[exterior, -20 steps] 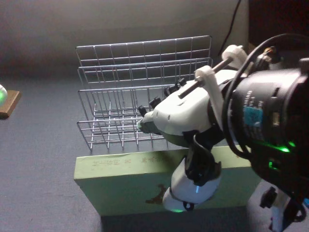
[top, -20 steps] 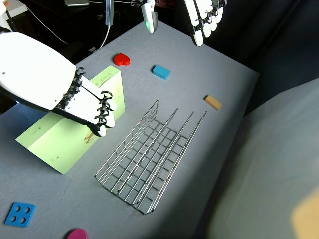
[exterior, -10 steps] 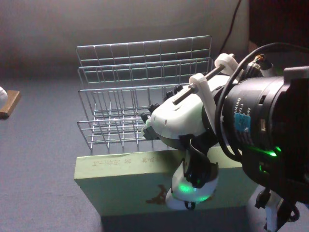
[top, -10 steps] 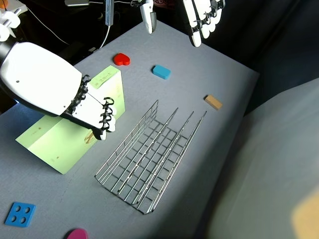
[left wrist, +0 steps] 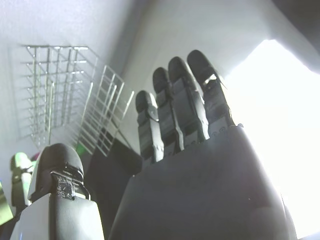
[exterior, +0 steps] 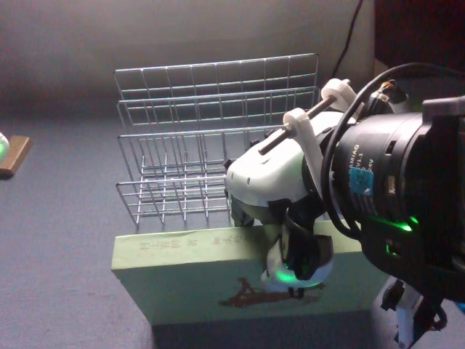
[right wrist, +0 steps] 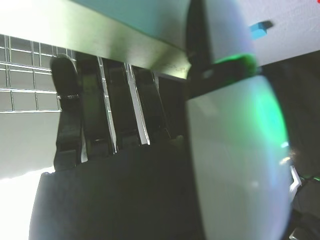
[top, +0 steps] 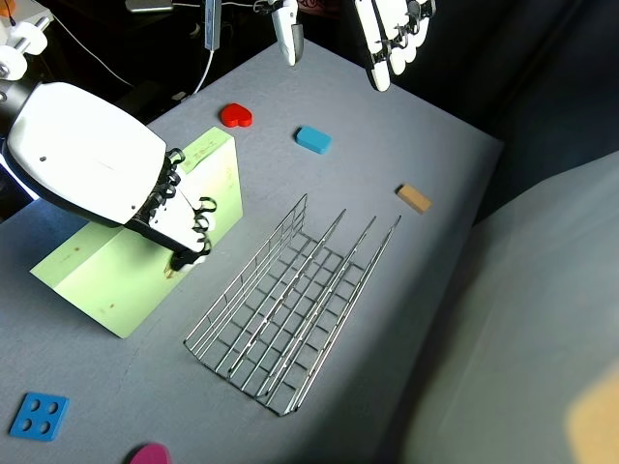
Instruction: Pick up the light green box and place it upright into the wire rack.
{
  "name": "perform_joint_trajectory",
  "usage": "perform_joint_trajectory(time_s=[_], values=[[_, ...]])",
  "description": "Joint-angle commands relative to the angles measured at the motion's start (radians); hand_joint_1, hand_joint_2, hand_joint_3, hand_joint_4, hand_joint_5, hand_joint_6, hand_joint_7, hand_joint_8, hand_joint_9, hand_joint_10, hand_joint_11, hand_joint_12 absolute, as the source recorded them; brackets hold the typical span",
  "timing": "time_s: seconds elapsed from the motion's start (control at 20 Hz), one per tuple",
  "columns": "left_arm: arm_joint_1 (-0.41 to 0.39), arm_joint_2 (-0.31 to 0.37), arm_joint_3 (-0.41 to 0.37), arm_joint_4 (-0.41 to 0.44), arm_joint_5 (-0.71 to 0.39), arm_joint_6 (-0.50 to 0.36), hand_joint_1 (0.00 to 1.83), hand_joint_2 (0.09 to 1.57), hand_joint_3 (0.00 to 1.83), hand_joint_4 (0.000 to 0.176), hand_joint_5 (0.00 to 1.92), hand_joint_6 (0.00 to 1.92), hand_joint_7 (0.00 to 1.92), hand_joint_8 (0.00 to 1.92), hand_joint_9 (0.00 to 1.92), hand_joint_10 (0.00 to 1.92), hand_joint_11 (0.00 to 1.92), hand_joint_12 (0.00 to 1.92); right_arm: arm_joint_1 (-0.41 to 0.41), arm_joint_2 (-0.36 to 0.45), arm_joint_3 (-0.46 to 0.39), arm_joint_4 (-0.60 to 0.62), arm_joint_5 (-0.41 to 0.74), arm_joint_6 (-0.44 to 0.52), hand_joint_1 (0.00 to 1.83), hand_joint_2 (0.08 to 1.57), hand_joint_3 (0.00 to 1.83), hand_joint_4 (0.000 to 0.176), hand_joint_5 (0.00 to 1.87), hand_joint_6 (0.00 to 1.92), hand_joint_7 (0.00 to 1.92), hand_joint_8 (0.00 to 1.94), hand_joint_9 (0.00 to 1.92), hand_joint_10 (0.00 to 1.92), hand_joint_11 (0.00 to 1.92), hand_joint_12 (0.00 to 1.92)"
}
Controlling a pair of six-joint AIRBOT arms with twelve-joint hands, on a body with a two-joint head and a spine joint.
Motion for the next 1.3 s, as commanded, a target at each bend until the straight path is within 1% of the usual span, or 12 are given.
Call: perform_joint_trajectory(time_s=[0.0, 0.05, 0.1, 0.15, 0.2, 0.35, 0.7, 0.75, 0.85, 1.05, 1.2, 1.25], values=[[-0.009, 0.001, -0.003, 0.065, -0.058, -0.001, 0.28, 1.15, 0.01, 0.115, 0.28, 0.00, 0.34, 0.00, 0.31, 0.00, 0.00, 0.75, 0.006, -0.001, 0.000, -0.061, 0.033, 0.000, 1.05, 1.11, 0.00, 0.000, 0.76, 0.04, 0.93, 0.04, 0.89, 0.14, 0.45, 1.38], [-0.009, 0.001, -0.003, 0.065, -0.058, -0.002, 0.28, 1.15, 0.01, 0.115, 0.28, 0.00, 0.34, 0.00, 0.31, 0.00, 0.00, 0.75, 0.006, -0.001, 0.000, -0.061, 0.033, 0.000, 1.05, 1.11, 0.00, 0.000, 0.76, 0.04, 0.93, 0.04, 0.89, 0.14, 0.45, 1.38], [-0.009, 0.001, -0.004, 0.065, -0.057, -0.002, 0.29, 1.17, 0.02, 0.116, 0.28, 0.00, 0.34, 0.00, 0.31, 0.00, 0.00, 0.75, 0.006, -0.001, 0.000, -0.061, 0.033, 0.001, 1.20, 1.18, 0.00, 0.000, 0.77, 0.98, 1.05, 0.75, 0.99, 0.38, 0.60, 1.43], [-0.009, 0.001, -0.004, 0.065, -0.056, -0.002, 0.29, 1.17, 0.02, 0.116, 0.28, 0.00, 0.34, 0.00, 0.31, 0.00, 0.00, 0.75, 0.007, -0.001, 0.000, -0.061, 0.033, 0.001, 1.21, 1.18, 0.00, 0.000, 0.74, 1.19, 1.00, 1.03, 0.91, 0.68, 0.62, 1.49], [-0.009, 0.001, -0.004, 0.064, -0.054, -0.004, 0.29, 1.18, 0.01, 0.115, 0.30, 0.01, 0.35, 0.00, 0.31, 0.00, 0.00, 0.76, 0.008, -0.001, 0.000, -0.061, 0.033, 0.001, 1.33, 1.18, 0.00, 0.000, 0.73, 1.18, 0.98, 1.04, 0.81, 1.28, 0.65, 1.53], [-0.009, 0.001, -0.004, 0.063, -0.051, -0.004, 0.30, 1.17, 0.00, 0.115, 0.31, 0.00, 0.35, 0.00, 0.31, 0.00, 0.00, 0.77, 0.021, 0.008, -0.002, -0.058, 0.033, -0.002, 1.22, 1.16, 0.00, 0.000, 0.86, 1.03, 0.94, 1.26, 0.81, 1.28, 0.75, 1.61], [-0.009, 0.001, -0.005, 0.061, -0.042, -0.004, 0.30, 1.17, 0.00, 0.116, 0.29, 0.00, 0.35, 0.00, 0.31, 0.00, 0.00, 0.77, 0.122, 0.074, -0.043, -0.013, -0.002, -0.040, 1.22, 1.17, 0.00, 0.000, 0.81, 1.11, 0.96, 1.20, 0.80, 1.22, 0.72, 1.58], [-0.009, 0.001, -0.005, 0.061, -0.039, -0.004, 0.30, 1.17, 0.00, 0.116, 0.29, 0.00, 0.35, 0.00, 0.31, 0.00, 0.00, 0.77, 0.160, 0.089, -0.053, -0.012, -0.009, -0.047, 1.33, 1.18, 0.00, 0.000, 0.77, 1.12, 0.93, 1.16, 0.77, 1.44, 0.73, 1.57], [-0.009, 0.001, -0.005, 0.061, -0.033, -0.004, 0.30, 1.17, 0.00, 0.115, 0.29, 0.00, 0.35, 0.00, 0.31, 0.00, 0.00, 0.77, 0.203, 0.099, -0.055, -0.016, -0.015, -0.053, 1.35, 1.18, 0.00, 0.000, 0.75, 1.13, 0.91, 1.15, 0.77, 1.49, 0.75, 1.57], [-0.009, 0.002, -0.004, 0.061, -0.033, -0.004, 0.30, 1.17, 0.00, 0.116, 0.30, 0.00, 0.35, 0.00, 0.32, 0.00, 0.01, 0.79, 0.291, 0.104, -0.052, -0.104, -0.042, -0.092, 1.36, 1.18, 0.00, 0.000, 0.74, 1.16, 0.92, 1.12, 0.79, 1.47, 0.75, 1.52], [-0.009, 0.002, -0.005, 0.061, -0.033, -0.004, 0.31, 1.17, 0.00, 0.116, 0.31, 0.00, 0.36, 0.00, 0.33, 0.00, 0.03, 0.79, 0.328, 0.102, -0.038, -0.112, -0.030, -0.100, 1.35, 1.18, 0.00, 0.000, 0.74, 1.17, 0.91, 1.14, 0.78, 1.47, 0.72, 1.52], [-0.009, 0.002, -0.005, 0.061, -0.033, -0.004, 0.31, 1.17, 0.00, 0.116, 0.30, 0.00, 0.36, 0.00, 0.33, 0.00, 0.01, 0.79, 0.335, 0.098, -0.029, -0.123, -0.023, -0.103, 1.23, 1.18, 0.00, 0.000, 0.76, 1.19, 0.93, 1.19, 0.79, 1.26, 0.72, 1.52]])
